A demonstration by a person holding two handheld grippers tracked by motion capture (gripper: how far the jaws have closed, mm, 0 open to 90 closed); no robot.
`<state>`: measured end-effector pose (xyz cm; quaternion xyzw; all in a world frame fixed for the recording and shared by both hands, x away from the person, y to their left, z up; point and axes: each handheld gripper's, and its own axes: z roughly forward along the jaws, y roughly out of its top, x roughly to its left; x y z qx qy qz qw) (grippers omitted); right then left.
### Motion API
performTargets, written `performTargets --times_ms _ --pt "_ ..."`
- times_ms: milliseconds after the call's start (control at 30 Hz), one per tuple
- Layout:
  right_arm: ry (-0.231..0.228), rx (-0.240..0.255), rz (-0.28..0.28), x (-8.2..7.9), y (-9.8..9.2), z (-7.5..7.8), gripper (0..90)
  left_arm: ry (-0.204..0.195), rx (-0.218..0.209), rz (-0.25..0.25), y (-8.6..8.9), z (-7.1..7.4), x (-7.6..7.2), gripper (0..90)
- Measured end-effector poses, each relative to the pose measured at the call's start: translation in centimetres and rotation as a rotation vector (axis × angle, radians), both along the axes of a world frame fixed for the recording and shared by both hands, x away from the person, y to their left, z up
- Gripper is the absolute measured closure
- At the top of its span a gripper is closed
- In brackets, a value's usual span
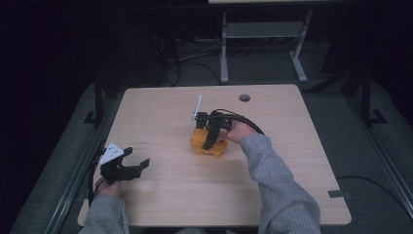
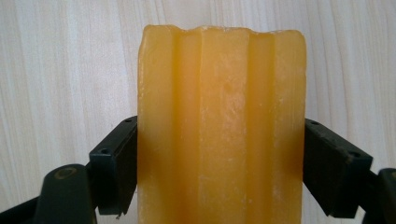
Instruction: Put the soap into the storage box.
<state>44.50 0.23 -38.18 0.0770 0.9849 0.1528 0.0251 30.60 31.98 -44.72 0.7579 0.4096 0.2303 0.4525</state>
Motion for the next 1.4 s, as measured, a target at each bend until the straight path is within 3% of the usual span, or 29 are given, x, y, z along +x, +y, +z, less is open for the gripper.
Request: performTargets --times_ms 1400 --pt "0.010 0.020 -0.042 -0.12 -0.31 -0.22 19.4 0.001 0.005 -0.001 0.02 0.07 -0.04 13.8"
